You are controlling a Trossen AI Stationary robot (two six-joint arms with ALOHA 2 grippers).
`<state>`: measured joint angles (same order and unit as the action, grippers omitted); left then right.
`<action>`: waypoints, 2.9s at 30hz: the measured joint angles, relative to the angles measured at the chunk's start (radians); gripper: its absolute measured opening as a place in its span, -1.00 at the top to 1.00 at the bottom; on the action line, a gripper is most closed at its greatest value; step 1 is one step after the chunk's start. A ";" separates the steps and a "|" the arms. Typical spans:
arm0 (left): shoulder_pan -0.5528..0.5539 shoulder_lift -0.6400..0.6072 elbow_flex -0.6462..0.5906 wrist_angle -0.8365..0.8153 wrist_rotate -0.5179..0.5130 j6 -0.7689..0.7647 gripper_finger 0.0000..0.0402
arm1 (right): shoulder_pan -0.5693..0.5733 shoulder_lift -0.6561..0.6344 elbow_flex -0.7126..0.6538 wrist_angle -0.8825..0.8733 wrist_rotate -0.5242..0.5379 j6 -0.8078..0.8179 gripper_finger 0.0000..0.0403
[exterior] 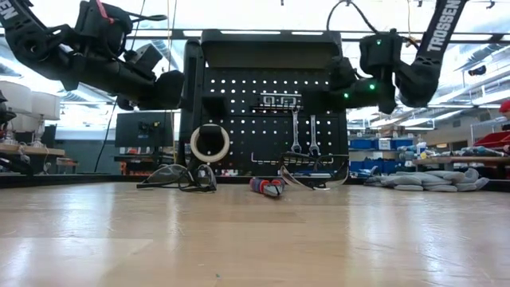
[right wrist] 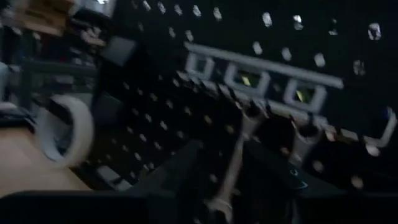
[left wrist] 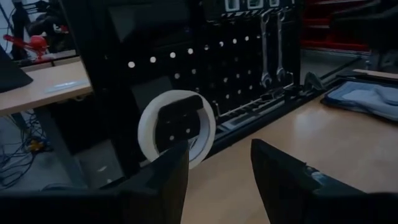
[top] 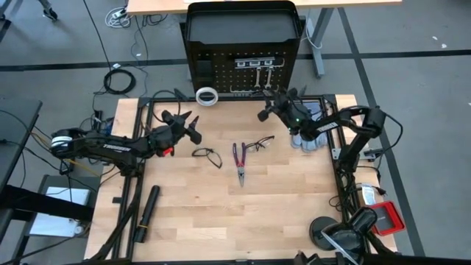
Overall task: Hang tools onto peg board
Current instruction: Unhang the silver wrench from the black pegboard
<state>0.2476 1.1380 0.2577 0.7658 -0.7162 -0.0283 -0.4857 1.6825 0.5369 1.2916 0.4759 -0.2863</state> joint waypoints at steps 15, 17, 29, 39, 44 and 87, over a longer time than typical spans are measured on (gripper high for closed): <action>0.007 0.000 0.000 -0.014 0.052 -0.062 0.12 | -0.081 0.000 0.265 -0.526 0.182 0.285 -0.34; 0.007 0.000 0.000 -0.015 0.055 -0.062 0.12 | -0.092 0.000 0.265 -0.499 0.183 0.288 -0.33; 0.007 0.000 0.000 -0.025 0.055 -0.054 0.12 | -0.130 0.086 0.266 -0.437 0.191 0.340 -0.24; 0.007 0.000 0.000 -0.028 0.055 -0.052 0.12 | -0.138 0.200 0.319 -0.355 0.221 0.316 -0.23; 0.008 0.000 0.000 -0.034 0.055 -0.052 0.12 | -0.137 0.218 0.375 -0.375 0.288 0.267 -0.23; 0.008 0.000 0.000 -0.023 0.055 -0.025 0.12 | -0.165 0.212 0.406 -0.404 0.346 0.320 0.21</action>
<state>0.2553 1.1381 0.2581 0.7425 -0.6617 -0.0528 -0.6510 1.8946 0.9432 0.8880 0.8223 0.0338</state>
